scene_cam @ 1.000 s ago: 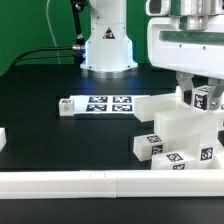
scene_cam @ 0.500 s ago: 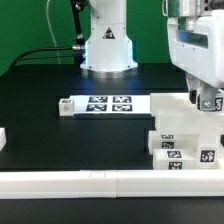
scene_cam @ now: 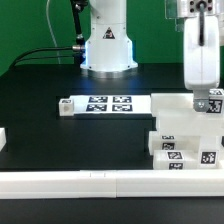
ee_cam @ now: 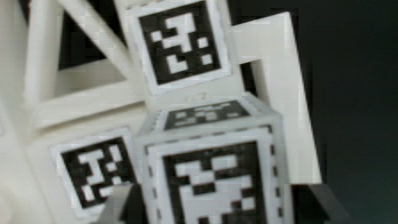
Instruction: Assemble chair
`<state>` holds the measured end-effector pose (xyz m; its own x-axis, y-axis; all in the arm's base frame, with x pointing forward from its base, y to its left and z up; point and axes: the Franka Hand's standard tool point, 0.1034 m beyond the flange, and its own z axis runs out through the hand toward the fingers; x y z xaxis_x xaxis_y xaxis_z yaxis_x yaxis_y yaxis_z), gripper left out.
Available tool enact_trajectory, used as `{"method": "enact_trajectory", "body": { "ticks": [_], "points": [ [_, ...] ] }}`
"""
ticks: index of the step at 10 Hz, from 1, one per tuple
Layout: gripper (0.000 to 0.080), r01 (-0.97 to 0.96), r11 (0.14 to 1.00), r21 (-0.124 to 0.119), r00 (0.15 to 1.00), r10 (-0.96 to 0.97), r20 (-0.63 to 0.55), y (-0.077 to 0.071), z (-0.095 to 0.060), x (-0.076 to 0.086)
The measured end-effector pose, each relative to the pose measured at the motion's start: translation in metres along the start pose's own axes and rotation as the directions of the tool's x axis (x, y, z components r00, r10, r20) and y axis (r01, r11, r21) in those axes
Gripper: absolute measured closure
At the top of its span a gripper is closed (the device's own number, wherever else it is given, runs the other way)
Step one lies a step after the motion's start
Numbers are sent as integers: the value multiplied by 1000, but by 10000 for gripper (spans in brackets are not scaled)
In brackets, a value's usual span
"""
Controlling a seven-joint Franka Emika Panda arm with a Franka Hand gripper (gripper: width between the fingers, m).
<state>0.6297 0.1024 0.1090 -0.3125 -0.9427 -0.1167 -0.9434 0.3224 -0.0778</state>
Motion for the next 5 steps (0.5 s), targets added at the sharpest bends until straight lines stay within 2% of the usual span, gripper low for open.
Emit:
{"method": "enact_trajectory", "body": {
  "ticks": [1, 4, 5],
  "points": [
    [517, -80, 997, 0, 997, 80, 5, 0, 0, 0],
    [516, -54, 999, 0, 999, 54, 7, 0, 0, 0],
    [348, -49, 999, 0, 999, 49, 6, 0, 0, 0]
  ]
}}
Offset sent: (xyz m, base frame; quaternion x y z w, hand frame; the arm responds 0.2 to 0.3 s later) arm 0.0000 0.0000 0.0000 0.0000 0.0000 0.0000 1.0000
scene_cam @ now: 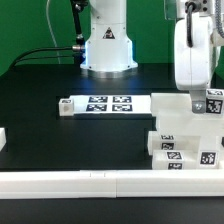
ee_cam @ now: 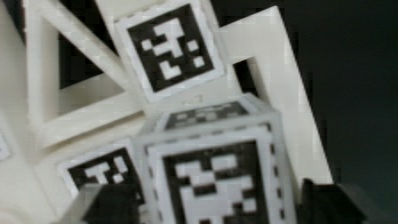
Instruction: Assemble chair
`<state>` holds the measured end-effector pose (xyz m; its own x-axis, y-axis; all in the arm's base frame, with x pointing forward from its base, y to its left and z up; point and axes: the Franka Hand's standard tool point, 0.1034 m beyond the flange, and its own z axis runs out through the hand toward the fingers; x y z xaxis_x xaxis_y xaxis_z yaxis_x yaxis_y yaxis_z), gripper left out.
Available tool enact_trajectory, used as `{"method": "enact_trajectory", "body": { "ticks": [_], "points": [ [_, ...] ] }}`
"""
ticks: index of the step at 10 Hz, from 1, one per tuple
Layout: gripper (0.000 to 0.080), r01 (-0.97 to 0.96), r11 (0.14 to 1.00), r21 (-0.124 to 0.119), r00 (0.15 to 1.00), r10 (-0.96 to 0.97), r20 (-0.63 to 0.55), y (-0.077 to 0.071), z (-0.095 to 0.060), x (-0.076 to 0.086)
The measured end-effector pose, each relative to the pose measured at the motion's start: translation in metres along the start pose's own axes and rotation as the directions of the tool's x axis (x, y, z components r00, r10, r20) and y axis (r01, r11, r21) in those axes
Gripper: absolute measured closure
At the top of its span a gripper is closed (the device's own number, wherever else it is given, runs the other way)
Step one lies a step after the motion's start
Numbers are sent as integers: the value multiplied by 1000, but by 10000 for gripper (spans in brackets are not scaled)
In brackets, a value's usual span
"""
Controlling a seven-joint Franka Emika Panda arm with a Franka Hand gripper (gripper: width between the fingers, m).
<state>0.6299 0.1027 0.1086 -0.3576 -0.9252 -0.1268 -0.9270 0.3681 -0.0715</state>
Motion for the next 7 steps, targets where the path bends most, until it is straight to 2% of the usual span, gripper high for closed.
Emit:
{"method": "enact_trajectory", "body": {
  "ticks": [1, 2, 3, 4, 5, 7],
  "points": [
    [200, 3, 1000, 0, 1000, -3, 0, 0, 0, 0],
    [165, 6, 1000, 0, 1000, -6, 0, 0, 0, 0],
    [165, 16, 1000, 0, 1000, -16, 0, 0, 0, 0],
    [152, 72, 997, 9, 997, -72, 10, -4, -8, 4],
    [151, 107, 994, 28, 994, -108, 26, -4, -21, 15],
    [151, 156, 987, 38, 987, -157, 33, -1, -35, 35]
  ]
}}
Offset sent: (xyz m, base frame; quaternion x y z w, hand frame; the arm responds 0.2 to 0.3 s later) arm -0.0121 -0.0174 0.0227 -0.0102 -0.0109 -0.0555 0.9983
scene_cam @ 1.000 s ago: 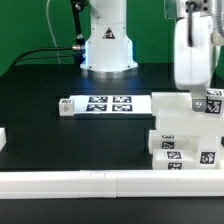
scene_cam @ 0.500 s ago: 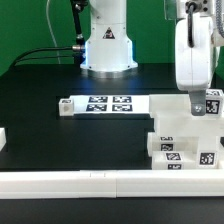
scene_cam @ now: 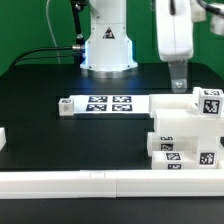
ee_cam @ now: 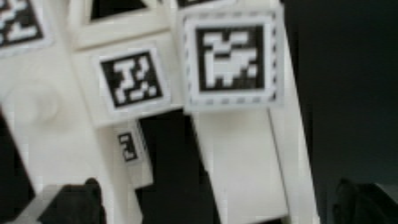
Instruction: Assemble chair
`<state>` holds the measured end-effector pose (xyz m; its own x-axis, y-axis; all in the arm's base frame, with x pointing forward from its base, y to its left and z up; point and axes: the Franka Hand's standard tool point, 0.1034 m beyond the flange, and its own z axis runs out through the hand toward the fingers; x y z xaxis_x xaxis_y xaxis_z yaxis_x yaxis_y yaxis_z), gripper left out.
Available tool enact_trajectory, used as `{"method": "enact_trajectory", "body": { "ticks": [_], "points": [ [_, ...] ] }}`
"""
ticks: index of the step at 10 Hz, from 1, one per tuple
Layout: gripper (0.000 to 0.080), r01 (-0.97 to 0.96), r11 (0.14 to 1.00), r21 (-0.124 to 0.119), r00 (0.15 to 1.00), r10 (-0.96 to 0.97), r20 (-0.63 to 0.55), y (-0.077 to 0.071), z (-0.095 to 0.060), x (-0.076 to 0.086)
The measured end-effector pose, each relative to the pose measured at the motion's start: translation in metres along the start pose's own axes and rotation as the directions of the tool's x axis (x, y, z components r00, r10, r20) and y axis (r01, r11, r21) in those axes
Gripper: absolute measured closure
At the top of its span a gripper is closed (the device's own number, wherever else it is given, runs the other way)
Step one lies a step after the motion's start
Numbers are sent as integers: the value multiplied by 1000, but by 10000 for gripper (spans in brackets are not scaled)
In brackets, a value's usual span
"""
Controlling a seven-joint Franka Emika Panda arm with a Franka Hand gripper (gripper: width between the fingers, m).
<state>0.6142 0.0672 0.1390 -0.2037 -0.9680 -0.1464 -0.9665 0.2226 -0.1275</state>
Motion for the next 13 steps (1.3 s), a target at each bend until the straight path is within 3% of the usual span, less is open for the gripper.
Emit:
{"method": "enact_trajectory", "body": {
  "ticks": [5, 6, 7, 8, 9, 10, 13],
  "points": [
    [151, 57, 998, -7, 998, -58, -4, 3, 5, -1],
    [151, 127, 992, -2, 992, -127, -3, 8, 7, 9],
    [151, 247, 969, -1, 969, -247, -8, 23, 10, 30],
    [151, 369, 929, -18, 929, -370, -7, 33, 8, 50],
    [151, 457, 889, -10, 889, -457, -10, 36, 5, 68],
    [151, 475, 880, -6, 880, -475, -16, 36, 5, 70],
    [151, 672, 741, -11, 741, -672, -14, 37, 6, 69]
  ]
}}
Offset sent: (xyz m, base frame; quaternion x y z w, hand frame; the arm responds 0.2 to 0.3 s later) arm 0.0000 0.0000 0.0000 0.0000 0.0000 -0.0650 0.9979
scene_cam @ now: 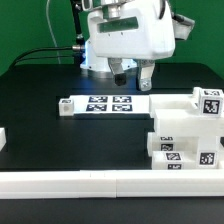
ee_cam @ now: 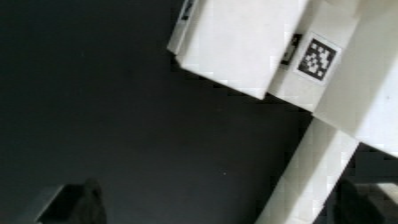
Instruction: Assemble chair
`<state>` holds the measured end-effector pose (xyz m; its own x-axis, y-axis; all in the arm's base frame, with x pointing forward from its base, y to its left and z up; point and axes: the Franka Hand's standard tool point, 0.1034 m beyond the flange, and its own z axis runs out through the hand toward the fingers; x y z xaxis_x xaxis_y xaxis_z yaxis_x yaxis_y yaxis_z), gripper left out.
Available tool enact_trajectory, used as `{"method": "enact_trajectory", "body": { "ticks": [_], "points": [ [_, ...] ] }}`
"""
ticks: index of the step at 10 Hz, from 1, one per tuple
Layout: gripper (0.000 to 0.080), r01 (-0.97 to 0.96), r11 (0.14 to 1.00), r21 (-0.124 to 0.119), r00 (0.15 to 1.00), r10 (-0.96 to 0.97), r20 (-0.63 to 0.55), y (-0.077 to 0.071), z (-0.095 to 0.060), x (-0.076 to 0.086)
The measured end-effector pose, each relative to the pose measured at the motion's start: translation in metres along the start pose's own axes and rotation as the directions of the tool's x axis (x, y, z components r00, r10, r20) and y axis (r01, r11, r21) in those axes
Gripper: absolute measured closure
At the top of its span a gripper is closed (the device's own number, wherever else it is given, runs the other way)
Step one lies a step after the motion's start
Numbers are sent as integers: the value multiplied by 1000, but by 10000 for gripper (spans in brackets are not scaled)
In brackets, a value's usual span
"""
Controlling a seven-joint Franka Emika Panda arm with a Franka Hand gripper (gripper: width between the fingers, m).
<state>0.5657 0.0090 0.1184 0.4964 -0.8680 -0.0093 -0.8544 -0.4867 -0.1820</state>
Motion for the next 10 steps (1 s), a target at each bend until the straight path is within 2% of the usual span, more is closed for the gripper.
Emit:
{"method": "enact_trajectory", "body": {
  "ticks": [1, 2, 3, 4, 5, 6, 7, 9, 10],
  "points": [
    [151, 75, 997, -1, 997, -75, -2, 3, 1, 1],
    [151, 225, 974, -13, 974, -225, -12, 20, 5, 5],
    [151, 359, 933, -30, 933, -359, 1, 49, 5, 9],
    [151, 470, 882, -36, 883, -470, 11, 71, 3, 17],
    [151, 621, 782, -43, 784, -621, 21, 90, 5, 29],
    [151, 684, 727, -56, 728, -685, 2, 98, 5, 35],
    [151, 718, 694, -57, 695, -719, 8, 96, 6, 33],
    [151, 817, 573, -58, 575, -818, 20, 98, 6, 36],
    [151, 861, 506, -55, 508, -860, 40, 109, 8, 40]
  ]
}}
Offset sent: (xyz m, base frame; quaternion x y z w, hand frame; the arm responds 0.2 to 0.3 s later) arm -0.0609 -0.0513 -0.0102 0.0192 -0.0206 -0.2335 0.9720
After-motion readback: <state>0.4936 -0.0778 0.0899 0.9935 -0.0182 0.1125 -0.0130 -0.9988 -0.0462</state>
